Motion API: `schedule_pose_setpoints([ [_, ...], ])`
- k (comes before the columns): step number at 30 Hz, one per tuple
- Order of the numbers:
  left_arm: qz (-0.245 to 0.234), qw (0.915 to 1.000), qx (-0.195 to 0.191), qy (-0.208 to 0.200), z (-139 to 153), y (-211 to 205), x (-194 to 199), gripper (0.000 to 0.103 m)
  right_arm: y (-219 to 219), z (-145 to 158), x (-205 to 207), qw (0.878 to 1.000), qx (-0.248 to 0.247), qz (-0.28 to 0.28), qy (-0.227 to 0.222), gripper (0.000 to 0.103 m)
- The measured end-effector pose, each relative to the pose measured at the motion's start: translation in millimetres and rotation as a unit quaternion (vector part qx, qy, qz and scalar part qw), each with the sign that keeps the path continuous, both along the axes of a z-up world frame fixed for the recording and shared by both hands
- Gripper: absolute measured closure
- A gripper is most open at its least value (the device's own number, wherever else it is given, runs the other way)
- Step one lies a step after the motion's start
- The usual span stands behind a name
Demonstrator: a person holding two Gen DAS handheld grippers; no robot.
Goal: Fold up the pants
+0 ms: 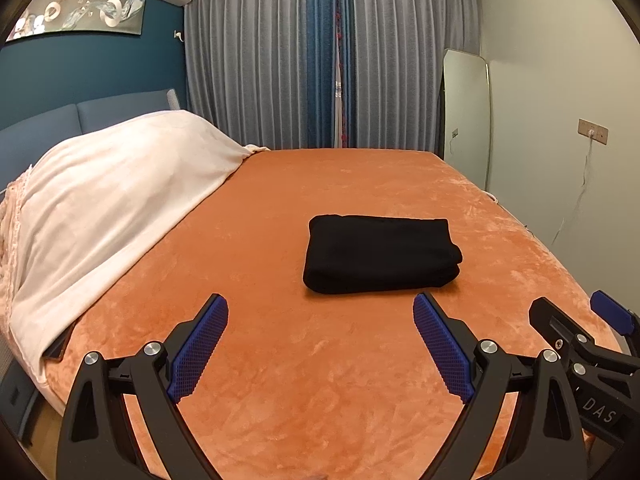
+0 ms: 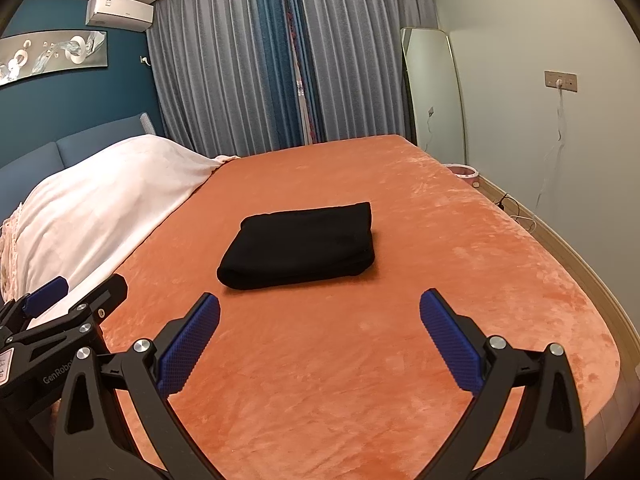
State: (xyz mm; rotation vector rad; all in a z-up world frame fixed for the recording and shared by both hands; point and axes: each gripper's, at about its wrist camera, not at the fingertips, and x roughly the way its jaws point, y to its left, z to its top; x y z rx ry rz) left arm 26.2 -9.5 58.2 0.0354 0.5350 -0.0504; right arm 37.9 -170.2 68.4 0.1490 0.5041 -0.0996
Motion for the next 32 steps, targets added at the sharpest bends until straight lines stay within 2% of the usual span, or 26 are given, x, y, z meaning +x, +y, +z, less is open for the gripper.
schedule_pose_setpoints([
  [13,0.005,0.9999,0.001,0.01,-3,1,5,0.011,1,-1,1,1.0,0.0,-0.003,0.003,0.005],
  [16,0.01,0.9998,-0.014,0.011,-4,4,5,0.011,2,-2,0,1.0,-0.002,-0.002,0.004,0.005],
  [19,0.02,0.9995,-0.023,-0.005,-6,7,2,0.011,1,-2,-1,1.0,-0.003,-0.002,0.005,0.005],
  [26,0.004,0.9999,0.008,-0.012,-6,-1,-2,0.011,0,-1,-1,1.0,-0.003,-0.002,0.007,0.005],
  [29,-0.018,0.9998,0.001,0.004,-6,-2,-5,0.011,-1,-2,0,1.0,-0.001,-0.002,0.007,0.005],
  [32,-0.02,0.9997,-0.006,0.011,-7,-1,-5,0.011,0,-4,-1,1.0,-0.001,-0.002,0.009,0.005],
])
